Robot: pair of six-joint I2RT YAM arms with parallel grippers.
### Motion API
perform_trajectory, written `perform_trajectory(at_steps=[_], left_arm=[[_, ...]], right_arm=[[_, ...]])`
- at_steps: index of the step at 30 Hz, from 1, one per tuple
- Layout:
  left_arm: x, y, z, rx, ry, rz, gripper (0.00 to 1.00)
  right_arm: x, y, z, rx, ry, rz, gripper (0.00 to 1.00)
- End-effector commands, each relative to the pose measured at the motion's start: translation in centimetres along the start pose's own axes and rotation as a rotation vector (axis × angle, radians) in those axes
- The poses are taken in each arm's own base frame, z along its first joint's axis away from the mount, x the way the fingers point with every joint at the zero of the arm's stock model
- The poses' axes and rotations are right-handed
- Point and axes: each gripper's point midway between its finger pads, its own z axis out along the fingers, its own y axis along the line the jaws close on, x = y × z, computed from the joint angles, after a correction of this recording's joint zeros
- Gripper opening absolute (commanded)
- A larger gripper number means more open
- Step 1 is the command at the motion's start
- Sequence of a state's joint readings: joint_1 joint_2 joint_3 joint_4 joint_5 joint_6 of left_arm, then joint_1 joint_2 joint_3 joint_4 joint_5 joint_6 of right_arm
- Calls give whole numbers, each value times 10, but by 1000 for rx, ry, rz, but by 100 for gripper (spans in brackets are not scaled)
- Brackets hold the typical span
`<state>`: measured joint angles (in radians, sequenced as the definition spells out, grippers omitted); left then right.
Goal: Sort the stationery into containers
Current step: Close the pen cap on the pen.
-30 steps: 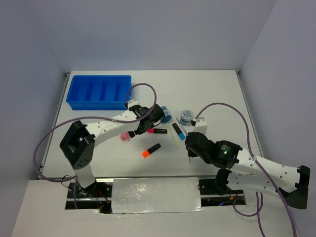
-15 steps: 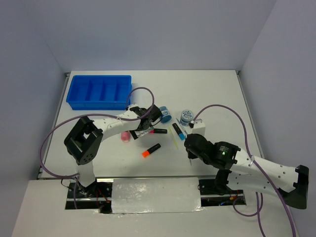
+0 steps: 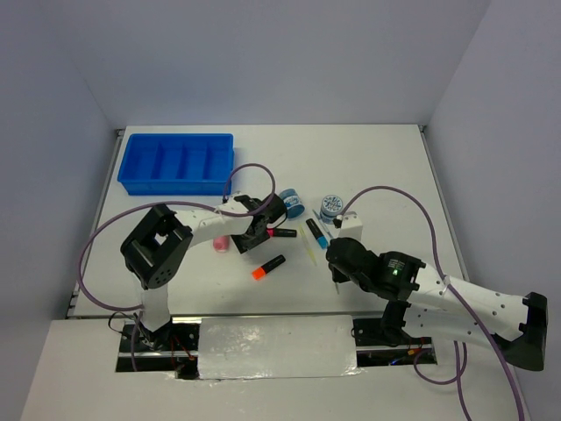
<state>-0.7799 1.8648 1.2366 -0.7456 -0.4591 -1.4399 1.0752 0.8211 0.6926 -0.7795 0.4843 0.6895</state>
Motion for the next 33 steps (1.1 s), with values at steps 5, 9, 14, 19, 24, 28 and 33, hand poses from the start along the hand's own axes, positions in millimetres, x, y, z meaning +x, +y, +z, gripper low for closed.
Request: perform_trajectory(at_steps=[5, 9, 14, 19, 24, 28, 33], left_arm=[[6, 10, 11, -41, 6, -26, 54], [7, 12, 13, -48, 7, -22, 50], [8, 11, 15, -45, 16, -27, 41], [10, 12, 20, -36, 17, -26, 28], [12, 7, 19, 3, 25, -21, 5], [-3, -4, 1, 63, -8, -17, 0], [-42, -25, -59, 242, -125, -43, 0]], right_arm=[[-5, 1, 0, -9, -24, 10, 0], [-5, 4, 0, -23, -25, 4, 0], [-5, 6, 0, -40, -24, 1, 0], [-5, 7, -2, -55, -29, 1, 0], [-6, 9, -5, -76, -39, 8, 0], [-11, 15, -8, -117, -60, 18, 0], [-25, 24, -20, -188, -110, 55, 0]])
